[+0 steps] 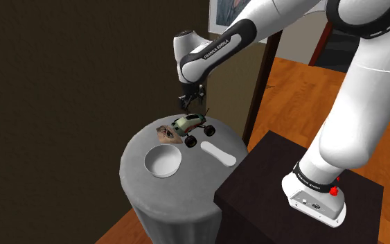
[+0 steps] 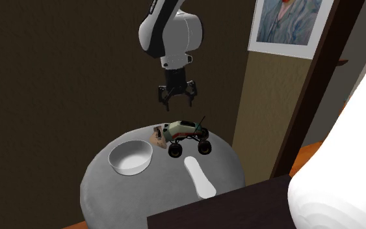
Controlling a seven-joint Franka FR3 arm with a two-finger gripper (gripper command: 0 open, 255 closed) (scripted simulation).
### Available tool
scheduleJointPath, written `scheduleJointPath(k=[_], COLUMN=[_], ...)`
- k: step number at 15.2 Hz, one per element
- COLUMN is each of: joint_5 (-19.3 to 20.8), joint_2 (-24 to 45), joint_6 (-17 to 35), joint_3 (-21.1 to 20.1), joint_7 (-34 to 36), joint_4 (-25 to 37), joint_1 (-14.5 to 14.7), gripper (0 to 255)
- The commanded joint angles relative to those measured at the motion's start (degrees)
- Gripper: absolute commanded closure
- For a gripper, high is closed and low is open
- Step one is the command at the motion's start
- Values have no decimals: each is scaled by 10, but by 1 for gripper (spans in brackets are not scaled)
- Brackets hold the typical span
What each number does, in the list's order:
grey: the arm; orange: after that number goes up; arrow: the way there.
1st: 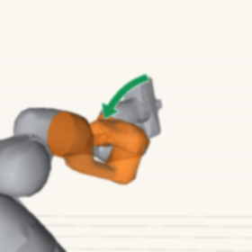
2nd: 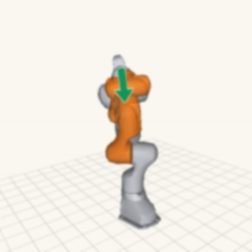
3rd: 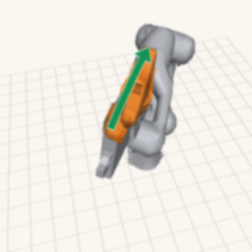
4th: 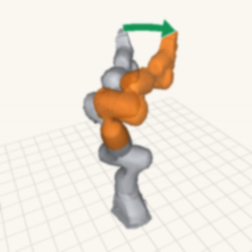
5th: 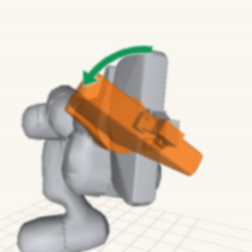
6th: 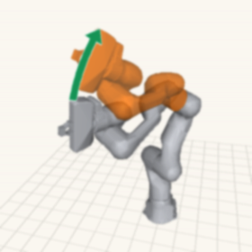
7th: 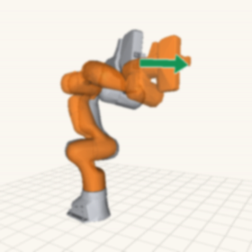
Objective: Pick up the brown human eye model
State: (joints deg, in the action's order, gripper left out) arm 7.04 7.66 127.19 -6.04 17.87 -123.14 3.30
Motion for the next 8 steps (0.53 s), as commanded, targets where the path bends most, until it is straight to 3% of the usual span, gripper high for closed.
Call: scheduleJointPath(k=[1,8], joint_5=[11,42], joint_2=[48,205], joint_6=[12,26], joint_3=[-2,2], joint_7=[10,34], joint_4=[36,179], joint_1=[5,29], gripper=[0,0])
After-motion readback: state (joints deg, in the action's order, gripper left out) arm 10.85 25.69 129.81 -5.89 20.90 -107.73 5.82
